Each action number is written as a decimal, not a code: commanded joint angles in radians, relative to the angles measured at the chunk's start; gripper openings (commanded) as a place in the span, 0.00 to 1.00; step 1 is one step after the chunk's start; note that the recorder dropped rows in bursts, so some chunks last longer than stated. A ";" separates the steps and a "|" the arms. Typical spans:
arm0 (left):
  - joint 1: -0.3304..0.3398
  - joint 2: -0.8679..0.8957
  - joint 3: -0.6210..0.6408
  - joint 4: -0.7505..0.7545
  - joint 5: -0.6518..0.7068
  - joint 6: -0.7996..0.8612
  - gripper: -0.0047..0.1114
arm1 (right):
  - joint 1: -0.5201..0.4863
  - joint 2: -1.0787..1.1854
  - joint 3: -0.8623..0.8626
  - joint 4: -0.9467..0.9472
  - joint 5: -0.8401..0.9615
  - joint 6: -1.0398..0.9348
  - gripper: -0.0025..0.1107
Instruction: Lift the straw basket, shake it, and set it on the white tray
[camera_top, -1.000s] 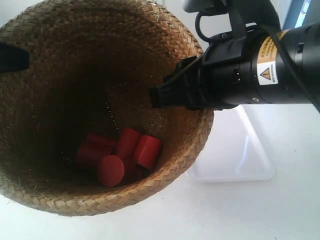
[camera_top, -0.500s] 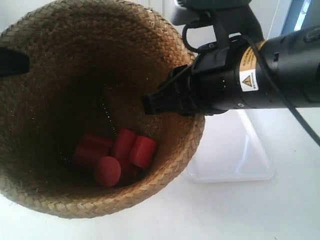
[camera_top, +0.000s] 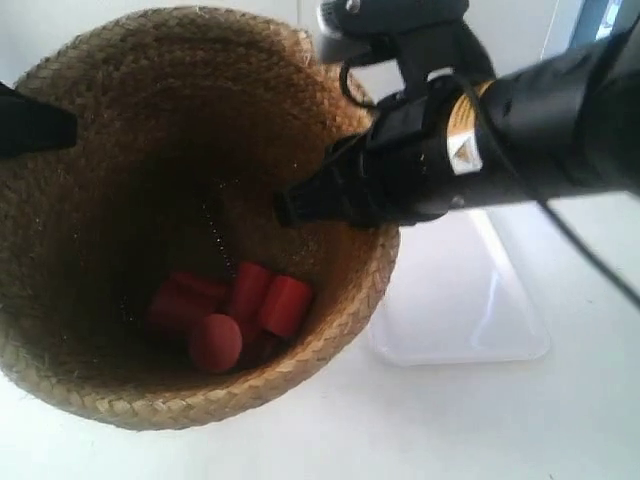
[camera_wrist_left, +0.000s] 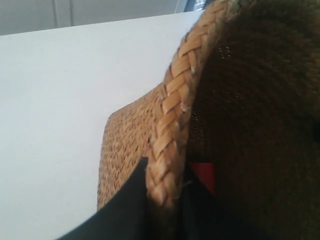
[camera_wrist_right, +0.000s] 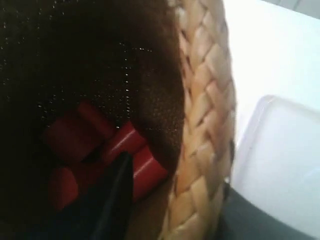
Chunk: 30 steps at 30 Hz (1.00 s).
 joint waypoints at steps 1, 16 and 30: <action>0.000 -0.083 -0.035 -0.123 -0.017 0.190 0.04 | 0.060 -0.115 -0.007 -0.022 -0.186 -0.066 0.02; 0.000 -0.043 0.054 -0.137 -0.086 0.150 0.04 | 0.023 -0.015 0.036 -0.100 -0.035 0.089 0.02; 0.000 -0.157 -0.160 -0.081 0.083 0.190 0.04 | 0.139 -0.190 -0.107 0.081 -0.027 -0.142 0.02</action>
